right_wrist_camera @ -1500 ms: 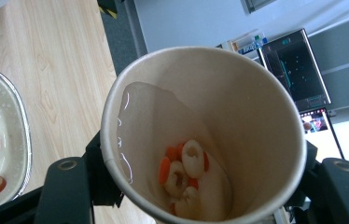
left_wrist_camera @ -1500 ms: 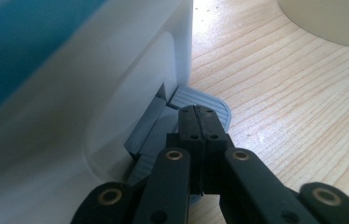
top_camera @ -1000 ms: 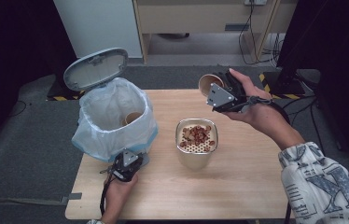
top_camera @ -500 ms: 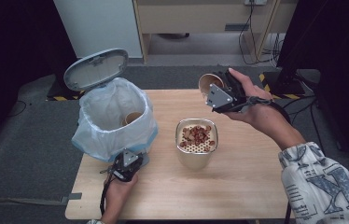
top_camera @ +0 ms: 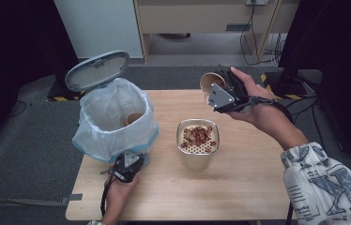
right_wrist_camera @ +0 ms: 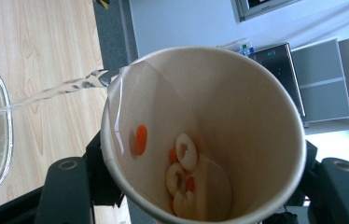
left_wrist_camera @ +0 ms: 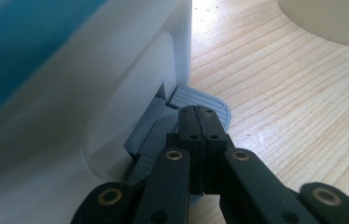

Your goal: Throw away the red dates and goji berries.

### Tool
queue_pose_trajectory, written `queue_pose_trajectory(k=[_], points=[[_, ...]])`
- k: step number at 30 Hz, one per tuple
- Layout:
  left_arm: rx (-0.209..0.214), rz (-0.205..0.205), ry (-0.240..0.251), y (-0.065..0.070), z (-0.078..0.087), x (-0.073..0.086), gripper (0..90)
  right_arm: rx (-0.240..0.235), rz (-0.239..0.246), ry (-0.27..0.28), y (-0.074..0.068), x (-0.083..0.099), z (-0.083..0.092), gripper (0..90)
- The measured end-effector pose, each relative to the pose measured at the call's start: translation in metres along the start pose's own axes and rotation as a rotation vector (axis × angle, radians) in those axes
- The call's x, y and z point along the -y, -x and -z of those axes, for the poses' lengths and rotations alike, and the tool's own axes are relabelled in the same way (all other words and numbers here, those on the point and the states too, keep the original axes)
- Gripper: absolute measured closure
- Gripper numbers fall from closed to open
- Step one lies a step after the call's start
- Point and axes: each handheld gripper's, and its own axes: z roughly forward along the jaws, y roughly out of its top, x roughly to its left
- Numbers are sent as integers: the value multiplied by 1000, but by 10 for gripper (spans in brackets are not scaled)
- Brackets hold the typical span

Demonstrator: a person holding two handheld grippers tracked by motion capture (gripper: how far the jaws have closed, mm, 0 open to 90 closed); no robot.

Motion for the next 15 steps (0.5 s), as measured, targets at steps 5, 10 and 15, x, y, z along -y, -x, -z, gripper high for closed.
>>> queue_pose_trajectory(k=[5, 10, 15], points=[[0, 0, 0, 0, 0, 0, 897, 2, 8, -4, 0, 0, 0, 341], [0, 0, 0, 0, 0, 0, 897, 4, 15, -6, -1, 0, -1, 341], [0, 1, 0, 0, 0, 0, 897, 9, 24, -8, 0, 0, 0, 341]])
